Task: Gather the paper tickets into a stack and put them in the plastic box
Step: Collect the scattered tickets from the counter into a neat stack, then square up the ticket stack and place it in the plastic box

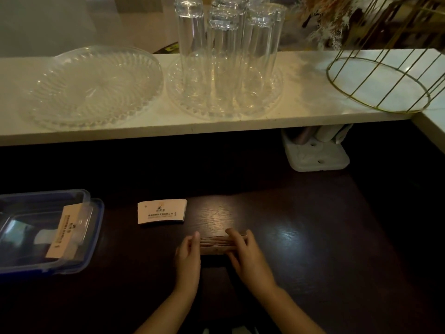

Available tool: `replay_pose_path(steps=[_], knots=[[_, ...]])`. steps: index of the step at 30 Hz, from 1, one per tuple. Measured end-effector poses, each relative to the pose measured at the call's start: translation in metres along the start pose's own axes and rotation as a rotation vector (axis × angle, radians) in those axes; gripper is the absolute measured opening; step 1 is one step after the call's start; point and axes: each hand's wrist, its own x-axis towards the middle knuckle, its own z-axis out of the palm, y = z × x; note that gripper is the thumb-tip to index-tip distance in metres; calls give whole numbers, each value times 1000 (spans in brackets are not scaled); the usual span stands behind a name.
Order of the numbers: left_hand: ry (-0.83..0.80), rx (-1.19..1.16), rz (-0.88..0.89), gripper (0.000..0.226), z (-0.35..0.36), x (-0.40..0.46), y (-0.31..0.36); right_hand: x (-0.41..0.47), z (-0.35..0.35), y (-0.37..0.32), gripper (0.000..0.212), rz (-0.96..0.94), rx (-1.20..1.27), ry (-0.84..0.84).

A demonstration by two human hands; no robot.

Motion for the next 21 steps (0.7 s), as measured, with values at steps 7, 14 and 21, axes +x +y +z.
replay_pose_path(steps=[7, 14, 21], knots=[[9, -41, 51, 20, 8, 4, -14, -10, 15, 13, 53, 97, 6, 50], [-64, -96, 88, 37, 11, -5, -17, -16, 27, -1, 80, 242, 266, 191], [-138, -7, 74, 20, 8, -4, -15, -18, 16, 12, 67, 232, 241, 105]])
